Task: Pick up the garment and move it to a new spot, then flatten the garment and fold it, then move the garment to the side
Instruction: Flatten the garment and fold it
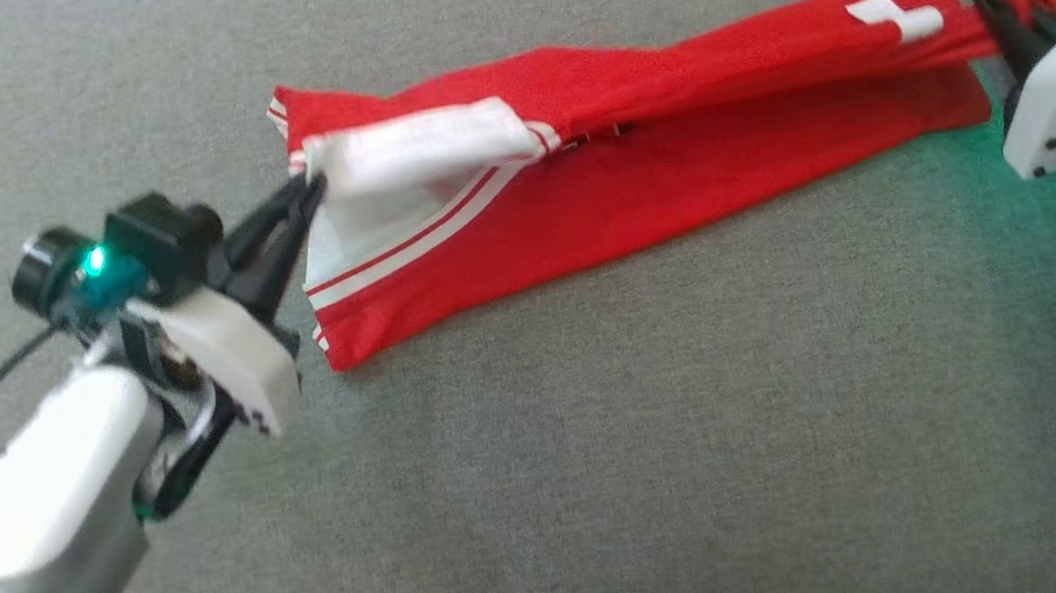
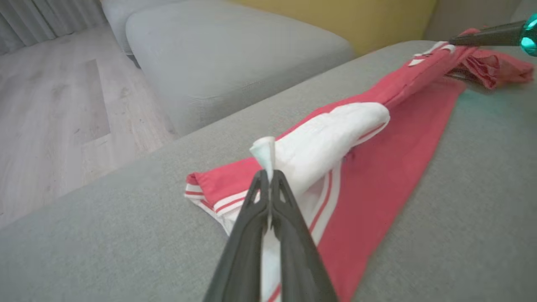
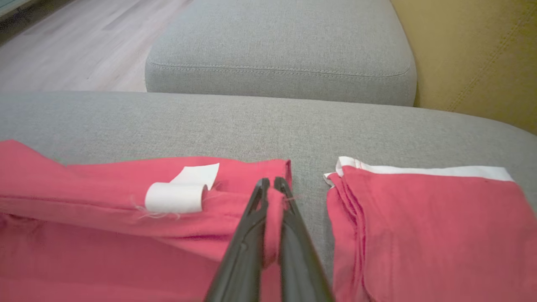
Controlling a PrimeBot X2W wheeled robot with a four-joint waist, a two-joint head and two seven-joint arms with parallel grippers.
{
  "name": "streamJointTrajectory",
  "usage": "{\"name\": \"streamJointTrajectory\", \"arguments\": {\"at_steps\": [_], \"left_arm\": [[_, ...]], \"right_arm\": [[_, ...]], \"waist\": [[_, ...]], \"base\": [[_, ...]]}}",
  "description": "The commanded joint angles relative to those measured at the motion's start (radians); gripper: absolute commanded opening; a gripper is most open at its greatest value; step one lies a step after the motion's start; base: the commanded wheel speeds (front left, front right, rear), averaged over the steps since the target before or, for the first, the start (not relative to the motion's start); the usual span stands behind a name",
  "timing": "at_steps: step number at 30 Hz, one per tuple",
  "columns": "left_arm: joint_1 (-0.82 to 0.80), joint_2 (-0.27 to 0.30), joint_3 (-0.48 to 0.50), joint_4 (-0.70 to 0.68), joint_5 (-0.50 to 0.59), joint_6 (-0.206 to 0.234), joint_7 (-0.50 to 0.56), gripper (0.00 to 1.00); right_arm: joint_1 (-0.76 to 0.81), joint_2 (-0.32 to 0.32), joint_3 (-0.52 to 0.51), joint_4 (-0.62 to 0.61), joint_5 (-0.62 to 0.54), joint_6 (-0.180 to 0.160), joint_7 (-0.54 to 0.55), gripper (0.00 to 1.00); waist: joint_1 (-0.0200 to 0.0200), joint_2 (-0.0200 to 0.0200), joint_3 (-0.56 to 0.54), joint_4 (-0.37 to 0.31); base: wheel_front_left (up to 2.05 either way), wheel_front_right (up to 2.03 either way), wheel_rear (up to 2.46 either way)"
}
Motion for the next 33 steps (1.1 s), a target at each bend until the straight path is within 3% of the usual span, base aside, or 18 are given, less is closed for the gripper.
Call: {"name": "streamJointTrajectory", "arguments": {"at_steps": [1, 8, 17, 18, 19, 20, 21, 22, 25, 28, 33], "left_arm": [[-0.023, 0.055, 0.039, -0.045, -0.006, 0.014, 0.011, 0.0], [0.04, 0.099, 0.013, -0.17, -0.025, 0.043, 0.08, 0.0], [0.053, 0.117, -0.017, -0.202, -0.011, 0.065, 0.137, 0.0], [0.05, 0.117, -0.023, -0.196, -0.001, 0.067, 0.139, 0.0], [0.048, 0.116, -0.028, -0.188, 0.007, 0.068, 0.141, 0.0], [0.048, 0.111, -0.032, -0.179, 0.009, 0.07, 0.144, 0.31], [0.05, 0.105, -0.036, -0.169, 0.007, 0.072, 0.147, 0.83], [0.05, 0.099, -0.038, -0.16, 0.008, 0.074, 0.146, 1.0], [0.05, 0.083, -0.032, -0.13, 0.011, 0.093, 0.128, 1.0], [0.047, 0.064, -0.001, -0.109, 0.007, 0.131, 0.086, 1.0], [0.044, 0.02, 0.114, -0.103, -0.019, 0.25, -0.05, 1.0]], "right_arm": [[0.011, -0.031, 0.013, -0.024, 0.01, -0.001, 0.004, 0.0], [0.021, -0.06, 0.088, -0.023, 0.025, -0.001, 0.029, 0.0], [0.004, -0.053, 0.154, -0.003, 0.034, -0.001, 0.019, 0.0], [0.0, -0.05, 0.162, -0.002, 0.033, -0.001, 0.015, 0.47], [-0.002, -0.048, 0.167, 0.001, 0.035, -0.001, 0.014, 1.0], [-0.001, -0.044, 0.172, 0.006, 0.043, -0.001, 0.023, 1.0], [-0.002, -0.042, 0.179, 0.006, 0.049, -0.001, 0.03, 1.0], [-0.004, -0.043, 0.183, 0.005, 0.055, -0.001, 0.032, 1.0], [-0.019, -0.048, 0.169, -0.001, 0.088, -0.001, 0.012, 1.0], [-0.049, -0.052, 0.117, -0.011, 0.125, -0.001, -0.079, 1.0], [-0.056, -0.027, 0.035, -0.049, 0.189, -0.001, -0.225, 1.0]], "waist": [[0.0002, 0.0, -0.006, 0.0], [0.0002, 0.0, -0.019, -0.006], [0.0002, 0.0, -0.006, -0.014], [0.0002, 0.0, -0.003, -0.014], [0.0002, 0.0, -0.001, -0.015], [0.0002, 0.0, -0.001, -0.016], [0.0002, 0.0, -0.002, -0.017], [0.0002, 0.0, -0.003, -0.019], [0.0002, 0.0, -0.013, -0.025], [0.0002, 0.0, -0.029, -0.032], [0.0002, 0.0, -0.067, -0.039]], "base": [[0.0, 0.0, 0.0], [0.0, 0.0, 0.0], [0.0, 0.0, 0.0], [0.0, 0.0, 0.0], [0.0, 0.0, 0.0], [0.0, 0.0, 0.0], [0.0, 0.0, 0.0], [0.0, 0.0, 0.0], [0.0, 0.0, 0.0], [0.0, 0.0, 0.0], [0.0, 0.0, 0.0]]}}
